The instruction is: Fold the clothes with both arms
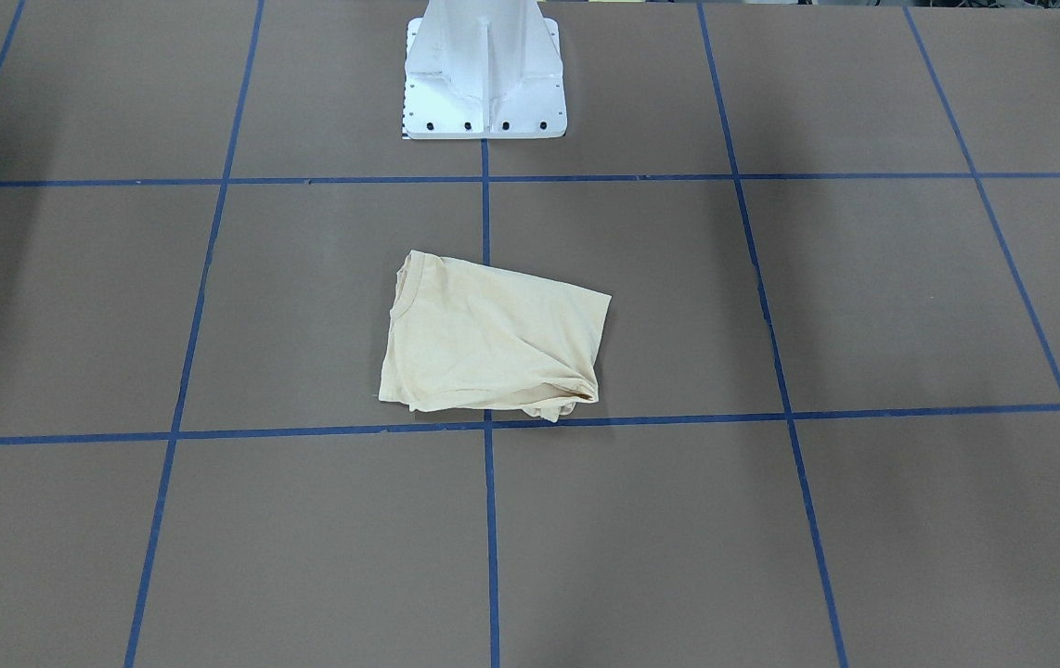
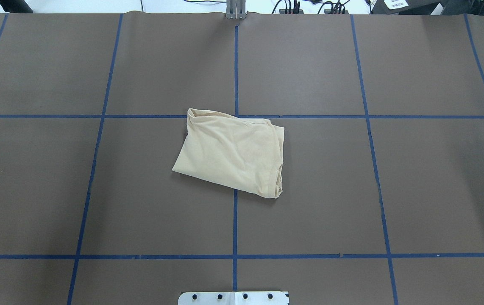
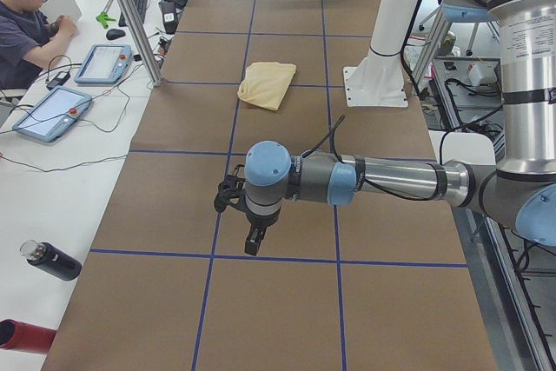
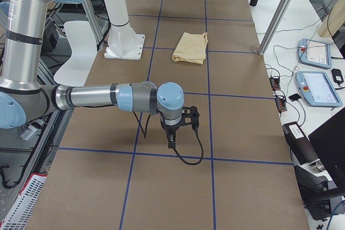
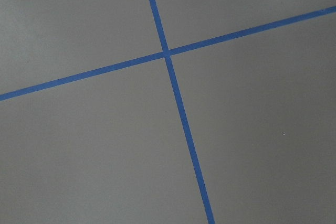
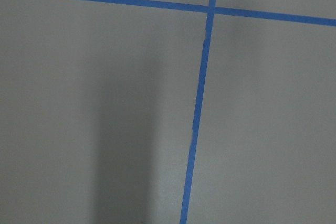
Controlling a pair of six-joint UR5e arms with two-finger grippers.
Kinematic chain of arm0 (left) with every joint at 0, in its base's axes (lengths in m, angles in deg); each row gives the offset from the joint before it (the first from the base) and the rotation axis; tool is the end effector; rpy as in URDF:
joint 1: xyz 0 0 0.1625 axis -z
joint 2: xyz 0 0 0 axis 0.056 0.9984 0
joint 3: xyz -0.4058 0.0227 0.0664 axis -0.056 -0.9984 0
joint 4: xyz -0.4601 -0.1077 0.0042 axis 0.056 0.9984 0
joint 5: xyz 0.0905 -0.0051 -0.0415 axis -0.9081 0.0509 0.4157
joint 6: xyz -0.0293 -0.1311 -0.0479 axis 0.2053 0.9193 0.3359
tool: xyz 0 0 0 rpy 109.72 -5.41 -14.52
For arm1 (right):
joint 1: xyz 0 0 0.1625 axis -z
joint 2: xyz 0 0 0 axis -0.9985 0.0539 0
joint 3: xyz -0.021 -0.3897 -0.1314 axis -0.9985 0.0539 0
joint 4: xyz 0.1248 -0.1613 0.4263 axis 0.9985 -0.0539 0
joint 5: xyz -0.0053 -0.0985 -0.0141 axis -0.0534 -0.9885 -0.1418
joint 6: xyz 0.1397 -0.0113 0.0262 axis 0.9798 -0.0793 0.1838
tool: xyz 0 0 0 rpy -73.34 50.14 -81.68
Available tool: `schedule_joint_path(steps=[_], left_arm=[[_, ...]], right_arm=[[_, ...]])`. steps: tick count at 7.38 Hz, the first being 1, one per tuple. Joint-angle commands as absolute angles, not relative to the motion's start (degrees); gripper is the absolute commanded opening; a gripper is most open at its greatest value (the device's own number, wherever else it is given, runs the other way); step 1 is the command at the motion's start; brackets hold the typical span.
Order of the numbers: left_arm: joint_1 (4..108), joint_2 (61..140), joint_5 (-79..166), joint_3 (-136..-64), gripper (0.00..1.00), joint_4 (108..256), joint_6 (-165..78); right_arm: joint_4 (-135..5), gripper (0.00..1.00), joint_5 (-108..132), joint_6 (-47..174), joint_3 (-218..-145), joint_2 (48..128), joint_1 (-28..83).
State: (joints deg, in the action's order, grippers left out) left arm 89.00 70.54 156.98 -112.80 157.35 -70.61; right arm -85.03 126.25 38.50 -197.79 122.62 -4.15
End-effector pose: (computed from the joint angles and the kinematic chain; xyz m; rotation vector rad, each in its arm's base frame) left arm -0.0508 -0.4864 0.6279 0.1879 0.7740 0.2070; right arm 0.0375 -0.4480 0.6222 0.0397 -0.8194 -0.1095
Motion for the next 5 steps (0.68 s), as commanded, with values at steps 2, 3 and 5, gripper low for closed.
schedule_joint_path(steps=[2,3,5], left_arm=[[89.0,70.4,156.5,-112.0,1.0,157.8,-71.2],[89.0,70.4,156.4,-112.0,1.0,157.8,-71.2],[89.0,70.4,156.4,-112.1,1.0,157.8,-71.1]], right_arm=[[-84.8,1.0,125.6,38.3,-198.3,123.1,-4.1],[-84.8,1.0,125.5,38.4,-198.2,123.1,-4.1],[-84.8,1.0,125.4,38.4,-198.2,123.3,-4.1]])
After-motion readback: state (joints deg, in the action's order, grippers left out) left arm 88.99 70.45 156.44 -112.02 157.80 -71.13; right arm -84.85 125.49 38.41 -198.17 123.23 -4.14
